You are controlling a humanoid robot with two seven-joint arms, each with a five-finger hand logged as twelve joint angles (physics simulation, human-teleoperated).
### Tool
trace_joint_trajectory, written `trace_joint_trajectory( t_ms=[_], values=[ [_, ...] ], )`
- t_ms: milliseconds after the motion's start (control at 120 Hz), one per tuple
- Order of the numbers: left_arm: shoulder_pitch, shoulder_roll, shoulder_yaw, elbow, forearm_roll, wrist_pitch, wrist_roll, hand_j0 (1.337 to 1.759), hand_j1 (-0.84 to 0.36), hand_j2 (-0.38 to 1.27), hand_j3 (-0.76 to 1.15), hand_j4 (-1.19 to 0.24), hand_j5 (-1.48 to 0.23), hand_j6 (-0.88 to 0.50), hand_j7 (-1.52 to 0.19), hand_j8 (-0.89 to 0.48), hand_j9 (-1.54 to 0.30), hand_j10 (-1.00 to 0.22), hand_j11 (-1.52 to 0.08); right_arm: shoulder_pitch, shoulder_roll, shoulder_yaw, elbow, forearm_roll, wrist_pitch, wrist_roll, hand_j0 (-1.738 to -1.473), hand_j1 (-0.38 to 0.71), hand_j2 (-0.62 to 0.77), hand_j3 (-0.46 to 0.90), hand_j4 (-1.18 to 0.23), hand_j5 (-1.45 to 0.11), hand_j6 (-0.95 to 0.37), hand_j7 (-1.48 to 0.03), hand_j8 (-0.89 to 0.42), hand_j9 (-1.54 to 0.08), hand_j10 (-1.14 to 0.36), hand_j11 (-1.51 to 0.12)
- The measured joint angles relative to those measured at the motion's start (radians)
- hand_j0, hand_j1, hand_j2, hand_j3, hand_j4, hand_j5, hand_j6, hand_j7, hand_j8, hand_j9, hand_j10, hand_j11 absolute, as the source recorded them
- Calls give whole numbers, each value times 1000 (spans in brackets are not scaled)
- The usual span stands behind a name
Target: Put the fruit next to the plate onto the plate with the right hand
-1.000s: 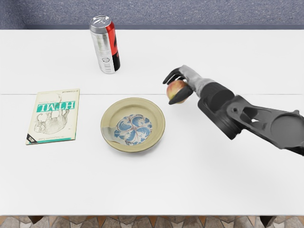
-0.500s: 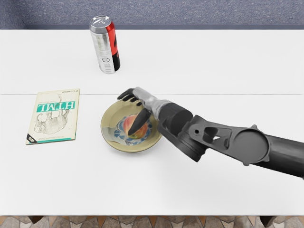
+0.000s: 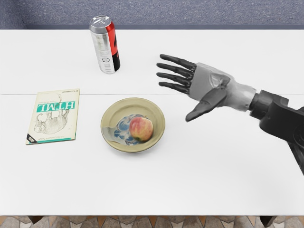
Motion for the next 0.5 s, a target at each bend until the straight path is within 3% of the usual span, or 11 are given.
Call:
trace_joint_trajectory(
  t_ms=[275,500],
  values=[
    [1,0,1,0,0,0,0,1658,349,0,0,0,0,0,0,0,0,0,0,-241,-48,332,-67,125,34,0,-1658,-316,-3,0,-29,-39,-27,-39,-24,-39,-25,-39],
    [2,0,1,0,0,0,0,1658,349,0,0,0,0,1,0,1,0,0,0,-332,-57,489,-118,143,36,0,-1658,-321,-3,0,-24,-32,-23,-32,-22,-32,-23,-32]
  ],
)
